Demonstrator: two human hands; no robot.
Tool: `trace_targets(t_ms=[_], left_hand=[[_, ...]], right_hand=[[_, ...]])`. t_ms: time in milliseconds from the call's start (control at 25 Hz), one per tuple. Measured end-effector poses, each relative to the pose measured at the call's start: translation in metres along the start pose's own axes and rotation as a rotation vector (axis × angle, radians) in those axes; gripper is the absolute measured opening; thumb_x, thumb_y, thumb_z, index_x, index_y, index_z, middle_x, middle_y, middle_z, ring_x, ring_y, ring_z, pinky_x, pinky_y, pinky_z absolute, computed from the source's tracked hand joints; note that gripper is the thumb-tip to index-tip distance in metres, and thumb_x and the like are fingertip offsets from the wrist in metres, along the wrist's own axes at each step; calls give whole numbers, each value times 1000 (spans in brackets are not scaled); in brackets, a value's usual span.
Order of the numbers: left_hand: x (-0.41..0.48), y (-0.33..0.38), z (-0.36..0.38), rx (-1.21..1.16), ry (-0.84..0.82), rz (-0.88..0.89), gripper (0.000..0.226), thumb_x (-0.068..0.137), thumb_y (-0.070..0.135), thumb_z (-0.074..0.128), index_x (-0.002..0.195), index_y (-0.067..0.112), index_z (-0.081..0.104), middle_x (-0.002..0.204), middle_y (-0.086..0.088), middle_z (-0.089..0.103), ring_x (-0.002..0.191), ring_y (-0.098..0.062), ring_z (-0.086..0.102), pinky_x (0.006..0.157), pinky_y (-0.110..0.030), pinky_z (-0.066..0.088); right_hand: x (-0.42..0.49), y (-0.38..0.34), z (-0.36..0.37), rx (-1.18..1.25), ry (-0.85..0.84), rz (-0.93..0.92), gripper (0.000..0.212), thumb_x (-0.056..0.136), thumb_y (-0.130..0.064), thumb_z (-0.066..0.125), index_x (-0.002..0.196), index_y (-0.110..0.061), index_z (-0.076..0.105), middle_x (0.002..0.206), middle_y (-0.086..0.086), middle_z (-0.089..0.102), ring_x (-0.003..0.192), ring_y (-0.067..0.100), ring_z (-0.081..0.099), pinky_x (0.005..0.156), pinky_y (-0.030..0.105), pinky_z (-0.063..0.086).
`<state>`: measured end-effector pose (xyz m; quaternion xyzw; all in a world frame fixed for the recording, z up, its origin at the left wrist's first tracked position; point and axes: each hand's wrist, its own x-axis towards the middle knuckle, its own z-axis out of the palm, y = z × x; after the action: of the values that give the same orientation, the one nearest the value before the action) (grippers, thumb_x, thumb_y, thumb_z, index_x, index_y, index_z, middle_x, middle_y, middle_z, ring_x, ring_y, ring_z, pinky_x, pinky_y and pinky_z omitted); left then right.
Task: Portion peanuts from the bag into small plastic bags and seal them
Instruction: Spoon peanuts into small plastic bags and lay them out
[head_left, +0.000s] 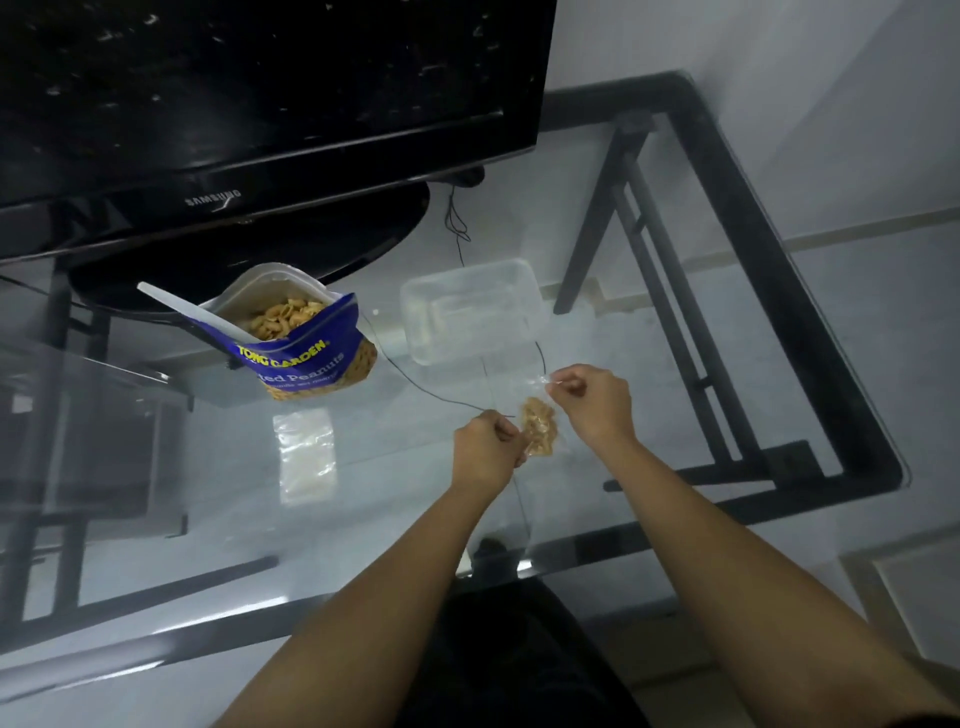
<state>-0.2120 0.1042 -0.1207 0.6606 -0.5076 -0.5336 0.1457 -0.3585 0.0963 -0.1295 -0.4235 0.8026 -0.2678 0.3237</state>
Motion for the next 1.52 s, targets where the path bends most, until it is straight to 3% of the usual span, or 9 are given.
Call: trace_targets(t_ms=[240, 440, 600, 760, 840, 920, 1240, 1400, 1520], left_hand=[[-2, -6, -15, 122, 57, 94, 31, 80, 38, 68, 67, 15, 52, 68, -10, 67, 65, -20, 65, 61, -27, 50], [-10, -35, -94, 161, 235, 260, 15, 85, 23, 65, 83, 8, 61, 71, -5, 64, 67, -17, 60, 62, -18, 46], [-14, -82, -163, 367, 421, 327, 23, 88, 17, 60, 107, 4, 62, 100, -13, 67, 87, -24, 62, 78, -33, 51], [-7, -114, -200, 599, 405, 398, 36, 86, 12, 63, 120, 1, 58, 114, -20, 64, 105, -35, 59, 90, -37, 47], [1, -123, -208, 719, 371, 465, 39, 81, 10, 67, 118, 1, 60, 115, -20, 65, 103, -37, 61, 90, -40, 49], [5, -127, -212, 817, 357, 497, 38, 79, 13, 68, 115, 4, 62, 113, -15, 67, 99, -34, 64, 86, -42, 51], [13, -118, -211, 893, 405, 447, 28, 70, 15, 78, 95, 13, 66, 92, -10, 67, 87, -33, 63, 75, -47, 47], [11, -115, -215, 909, 383, 491, 16, 75, 16, 75, 88, 14, 67, 91, -8, 67, 88, -31, 62, 77, -49, 45], [1, -109, -223, 900, 368, 583, 7, 82, 22, 65, 87, 18, 66, 89, -1, 67, 85, -23, 61, 75, -43, 42]], right_hand=[[-5, -14, -3, -134, 67, -123, 29, 86, -22, 62, 113, -13, 63, 95, 4, 61, 79, 13, 53, 73, 24, 45], [-33, -62, 41, -133, -25, -383, 25, 88, -15, 55, 111, -11, 64, 95, 10, 61, 78, 20, 58, 72, 26, 47], [-68, -90, 117, -244, -195, -574, 32, 89, -9, 51, 119, -3, 57, 110, 18, 60, 100, 34, 58, 84, 37, 49], [-87, -93, 163, -433, -348, -654, 49, 96, -20, 41, 140, -1, 33, 148, 17, 36, 136, 31, 34, 112, 38, 28], [-90, -85, 173, -540, -374, -673, 53, 97, -28, 27, 144, -3, 24, 154, 14, 21, 143, 27, 21, 115, 38, 16], [-93, -80, 175, -630, -325, -669, 59, 93, -34, 20, 142, -3, 29, 152, 12, 27, 140, 25, 28, 112, 39, 21], [-93, -71, 177, -686, -293, -678, 57, 94, -37, 12, 143, -8, 9, 154, 7, 18, 143, 21, 18, 113, 39, 10], [-91, -71, 179, -694, -303, -665, 56, 95, -36, 13, 143, -8, 13, 153, 8, 23, 142, 21, 23, 112, 40, 15], [-90, -72, 175, -634, -372, -673, 62, 93, -46, -5, 144, -12, 2, 156, 0, 5, 145, 16, 6, 116, 32, 4]])
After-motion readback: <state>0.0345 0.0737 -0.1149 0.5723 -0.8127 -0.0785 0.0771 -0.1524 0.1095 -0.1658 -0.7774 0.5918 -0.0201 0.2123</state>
